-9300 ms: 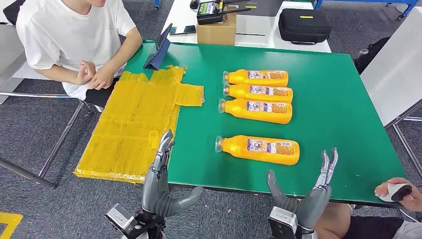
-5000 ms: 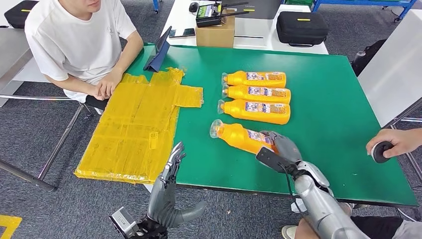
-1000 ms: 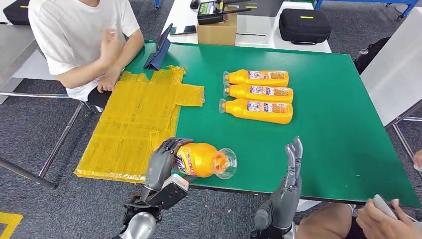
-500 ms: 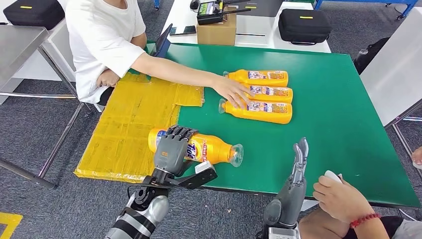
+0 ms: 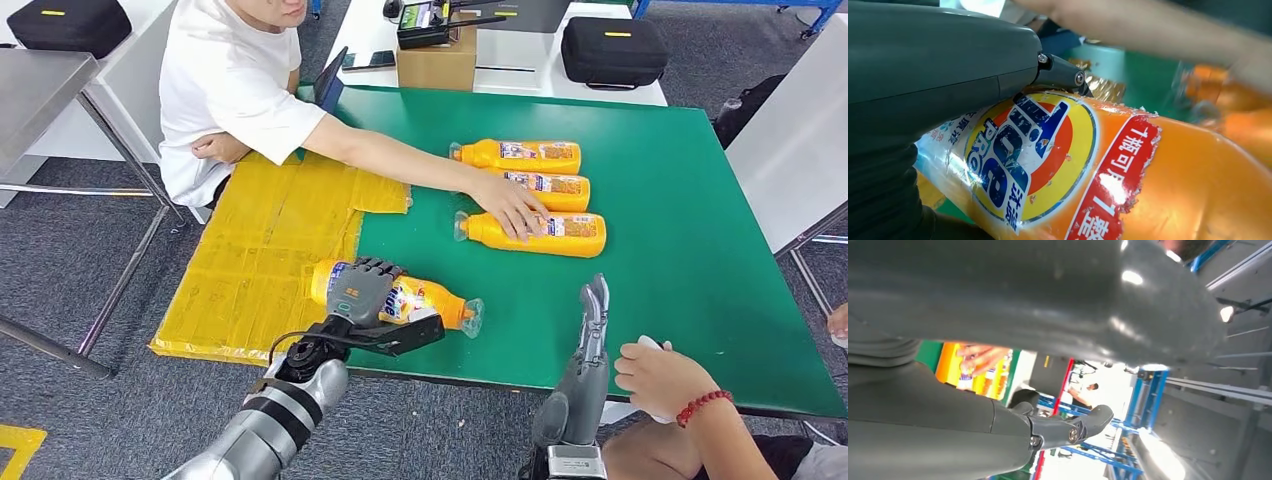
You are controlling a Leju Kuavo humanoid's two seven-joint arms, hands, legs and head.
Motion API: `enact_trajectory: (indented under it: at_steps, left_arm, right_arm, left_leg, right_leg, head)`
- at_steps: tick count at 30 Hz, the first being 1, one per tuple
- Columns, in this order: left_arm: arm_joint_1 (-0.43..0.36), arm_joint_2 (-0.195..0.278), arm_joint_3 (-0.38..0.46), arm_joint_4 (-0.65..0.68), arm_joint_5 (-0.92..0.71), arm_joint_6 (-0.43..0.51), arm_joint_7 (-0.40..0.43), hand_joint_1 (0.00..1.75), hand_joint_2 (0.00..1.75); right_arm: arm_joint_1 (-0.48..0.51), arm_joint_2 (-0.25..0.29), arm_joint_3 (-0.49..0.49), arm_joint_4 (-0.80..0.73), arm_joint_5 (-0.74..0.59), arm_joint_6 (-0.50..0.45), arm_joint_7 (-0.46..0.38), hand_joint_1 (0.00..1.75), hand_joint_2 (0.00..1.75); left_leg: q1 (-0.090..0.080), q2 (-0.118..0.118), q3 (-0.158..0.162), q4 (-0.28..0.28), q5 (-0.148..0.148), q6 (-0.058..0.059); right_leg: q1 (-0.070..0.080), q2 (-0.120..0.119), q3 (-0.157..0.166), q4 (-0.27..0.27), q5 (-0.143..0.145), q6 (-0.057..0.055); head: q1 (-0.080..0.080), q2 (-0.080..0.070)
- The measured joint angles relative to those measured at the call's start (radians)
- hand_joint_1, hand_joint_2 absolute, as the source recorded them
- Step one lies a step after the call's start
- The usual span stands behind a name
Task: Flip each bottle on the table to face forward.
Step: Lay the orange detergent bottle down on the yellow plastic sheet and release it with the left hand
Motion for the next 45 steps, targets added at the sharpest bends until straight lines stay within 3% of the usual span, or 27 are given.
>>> enact_trajectory:
  at_steps: [4, 8, 11, 14, 15, 19, 32, 42, 45]
  left_arm:
    - [-0.056, 0.000, 0.002, 0.089, 0.002, -0.034, 0.017, 1.57, 1.75]
    - [-0.097, 0.000, 0.002, 0.149, 0.018, -0.093, 0.027, 1.63, 1.75]
    - [-0.136, 0.000, 0.002, 0.190, 0.043, -0.145, 0.028, 1.55, 1.75]
    - [-0.166, 0.000, 0.002, 0.232, 0.058, -0.181, 0.034, 0.82, 1.75]
    - [-0.174, 0.000, 0.003, 0.244, 0.064, -0.187, 0.038, 0.48, 1.75]
    - [-0.202, 0.000, 0.013, 0.286, 0.092, -0.218, 0.053, 0.05, 1.75]
    - [-0.269, 0.007, 0.069, 0.369, 0.172, -0.310, 0.078, 0.00, 1.75]
    - [-0.278, 0.011, 0.078, 0.383, 0.176, -0.311, 0.074, 0.00, 1.75]
    - [-0.274, 0.010, 0.079, 0.381, 0.194, -0.282, 0.021, 0.00, 1.75]
  right_arm:
    - [-0.002, 0.010, -0.009, 0.017, -0.011, 0.008, 0.000, 0.00, 0.00]
    - [-0.001, 0.014, -0.010, 0.020, -0.024, -0.001, 0.000, 0.00, 0.00]
    - [-0.002, 0.017, -0.015, 0.022, -0.031, 0.019, 0.000, 0.00, 0.00]
    - [-0.003, 0.037, -0.048, 0.026, -0.008, 0.077, 0.000, 0.00, 0.00]
    - [-0.003, 0.045, -0.060, 0.028, -0.006, 0.087, 0.000, 0.00, 0.00]
    - [-0.005, 0.052, -0.076, 0.041, -0.032, 0.069, 0.000, 0.00, 0.00]
    - [-0.047, 0.051, -0.083, 0.089, -0.076, 0.032, 0.000, 0.00, 0.00]
    - [-0.053, 0.051, -0.089, 0.107, -0.076, 0.029, 0.000, 0.00, 0.00]
    - [-0.053, 0.051, -0.092, 0.108, -0.077, 0.023, 0.000, 0.00, 0.00]
  left_leg:
    - [0.000, 0.000, 0.000, 0.000, 0.000, 0.000]
    - [0.000, 0.000, 0.000, 0.000, 0.000, 0.000]
    - [0.000, 0.000, 0.000, 0.000, 0.000, 0.000]
    - [0.000, 0.000, 0.001, 0.000, 0.000, 0.000]
    - [0.000, 0.000, 0.002, 0.000, 0.000, 0.000]
    - [0.000, 0.000, 0.004, 0.000, 0.000, 0.000]
    - [0.000, 0.001, 0.005, 0.000, 0.001, 0.000]
    - [0.000, 0.001, 0.006, 0.000, 0.001, 0.000]
    - [0.000, 0.001, 0.007, 0.000, 0.001, 0.000]
  right_leg:
    - [0.000, 0.000, 0.000, 0.000, 0.000, 0.000]
    - [0.000, 0.000, 0.000, 0.000, 0.000, 0.000]
    - [0.000, 0.000, 0.001, 0.000, 0.000, 0.000]
    - [0.000, 0.000, 0.002, 0.000, 0.000, 0.000]
    - [0.000, 0.000, 0.002, 0.000, 0.000, 0.000]
    - [0.000, 0.000, 0.004, 0.000, 0.000, 0.000]
    - [0.000, 0.000, 0.005, 0.001, 0.000, 0.000]
    - [0.000, 0.000, 0.006, 0.001, 0.000, 0.000]
    - [0.000, 0.000, 0.006, 0.001, 0.000, 0.000]
  head:
    - [0.000, 0.000]
    - [0.000, 0.000]
    - [0.000, 0.000]
    - [0.000, 0.000]
    - [0.000, 0.000]
    - [0.000, 0.000]
    - [0.000, 0.000]
    - [0.000, 0.000]
    - [0.000, 0.000]
